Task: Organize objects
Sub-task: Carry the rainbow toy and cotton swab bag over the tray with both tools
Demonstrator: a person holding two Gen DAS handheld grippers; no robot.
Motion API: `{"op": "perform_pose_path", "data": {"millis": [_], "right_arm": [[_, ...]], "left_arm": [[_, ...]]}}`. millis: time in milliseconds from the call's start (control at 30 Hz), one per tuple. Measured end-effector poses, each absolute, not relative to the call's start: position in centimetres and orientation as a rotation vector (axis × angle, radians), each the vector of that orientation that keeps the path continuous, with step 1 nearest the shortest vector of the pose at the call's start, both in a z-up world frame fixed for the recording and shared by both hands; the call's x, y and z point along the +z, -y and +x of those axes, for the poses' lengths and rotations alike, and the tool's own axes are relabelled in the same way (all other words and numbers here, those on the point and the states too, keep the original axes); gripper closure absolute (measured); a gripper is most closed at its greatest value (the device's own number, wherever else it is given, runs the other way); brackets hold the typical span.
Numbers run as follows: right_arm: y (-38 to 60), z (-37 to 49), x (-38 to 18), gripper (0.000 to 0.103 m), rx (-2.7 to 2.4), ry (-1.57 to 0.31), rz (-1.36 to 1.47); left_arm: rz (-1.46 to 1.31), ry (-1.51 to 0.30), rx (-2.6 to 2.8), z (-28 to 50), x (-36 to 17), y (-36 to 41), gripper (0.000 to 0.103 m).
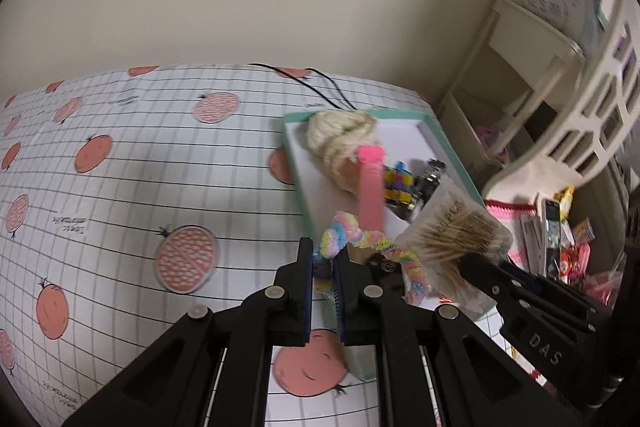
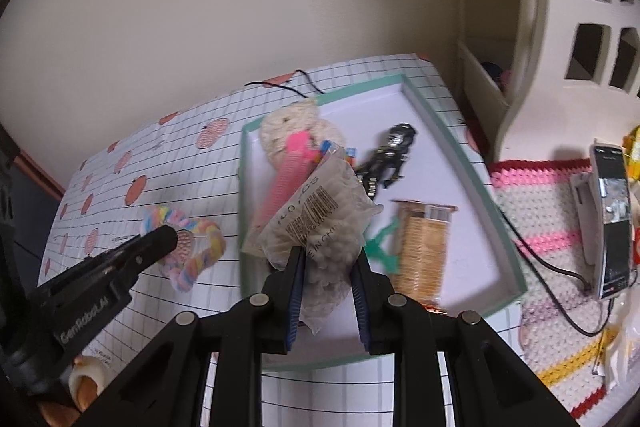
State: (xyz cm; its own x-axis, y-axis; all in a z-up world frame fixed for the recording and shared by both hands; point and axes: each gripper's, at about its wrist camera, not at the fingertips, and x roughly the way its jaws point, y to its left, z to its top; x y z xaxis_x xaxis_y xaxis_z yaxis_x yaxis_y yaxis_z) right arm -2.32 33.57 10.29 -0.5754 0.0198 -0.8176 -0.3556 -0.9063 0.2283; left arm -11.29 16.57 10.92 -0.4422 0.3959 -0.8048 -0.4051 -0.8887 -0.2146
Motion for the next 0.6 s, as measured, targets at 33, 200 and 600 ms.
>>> {"op": "perform_pose_path", "data": {"millis": [33,200,600], "right_arm": [[-33.9,-2.2,10.2,0.078,2.546,-0.551,-1.314],[-35.8,-1.3,9.5,0.078,2.494,-0.592,-1.309],[-37.0,-0.6,9.0,0.078,2.46,-0.542,-1.295]], "left_arm": [[-1.293,-0.019,2.321,-11.1,10.9,-16.9,0.094],[-1.25,-0.056,2.287,-9.6,11.0,-18.8,0.094],[-1.179,-0.116,2.251,-7.6,10.6,-22.5,0.094]]}}
